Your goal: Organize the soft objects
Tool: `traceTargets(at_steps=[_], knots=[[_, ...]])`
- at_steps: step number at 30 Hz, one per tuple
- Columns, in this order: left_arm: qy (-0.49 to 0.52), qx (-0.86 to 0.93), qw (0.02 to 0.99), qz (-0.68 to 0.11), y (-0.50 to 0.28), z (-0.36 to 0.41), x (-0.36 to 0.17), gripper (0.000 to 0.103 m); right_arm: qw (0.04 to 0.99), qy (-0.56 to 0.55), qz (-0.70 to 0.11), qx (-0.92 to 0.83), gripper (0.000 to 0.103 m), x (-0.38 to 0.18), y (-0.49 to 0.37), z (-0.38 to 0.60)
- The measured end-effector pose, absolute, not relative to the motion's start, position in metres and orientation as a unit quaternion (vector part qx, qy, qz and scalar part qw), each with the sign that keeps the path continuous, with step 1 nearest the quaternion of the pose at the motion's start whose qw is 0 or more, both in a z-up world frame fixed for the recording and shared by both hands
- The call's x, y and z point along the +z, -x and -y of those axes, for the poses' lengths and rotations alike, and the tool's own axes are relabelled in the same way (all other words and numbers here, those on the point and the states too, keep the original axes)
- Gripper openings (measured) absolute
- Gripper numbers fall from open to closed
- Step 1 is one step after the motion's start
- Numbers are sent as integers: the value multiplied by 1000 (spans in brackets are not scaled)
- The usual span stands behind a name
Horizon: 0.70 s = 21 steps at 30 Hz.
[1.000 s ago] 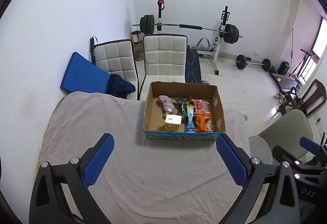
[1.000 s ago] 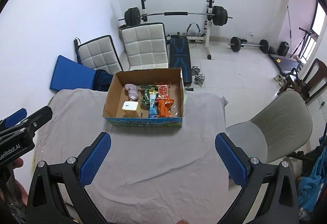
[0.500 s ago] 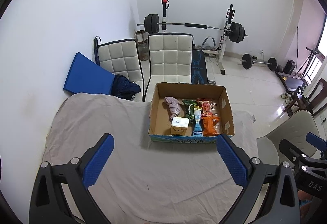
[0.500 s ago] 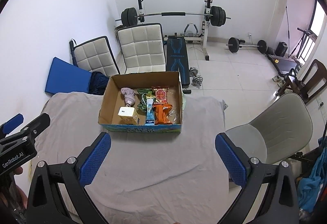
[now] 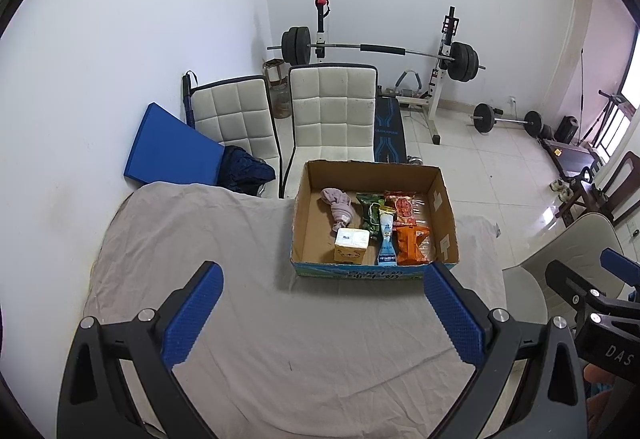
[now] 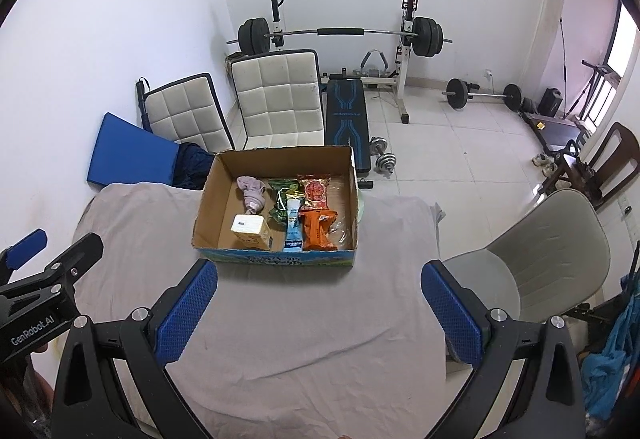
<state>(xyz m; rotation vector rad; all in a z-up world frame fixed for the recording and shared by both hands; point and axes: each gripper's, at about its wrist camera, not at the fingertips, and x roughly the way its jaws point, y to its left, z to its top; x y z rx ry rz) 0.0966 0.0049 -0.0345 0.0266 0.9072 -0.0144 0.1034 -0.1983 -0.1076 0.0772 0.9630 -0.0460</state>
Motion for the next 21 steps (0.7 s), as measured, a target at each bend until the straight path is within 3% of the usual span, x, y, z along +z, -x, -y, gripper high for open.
traceTargets(at_steps=[21], knots=[[-15,-2,893,-449,-97,-8,-45,103,884,-35,-465,-29,103,-106,-101,205]])
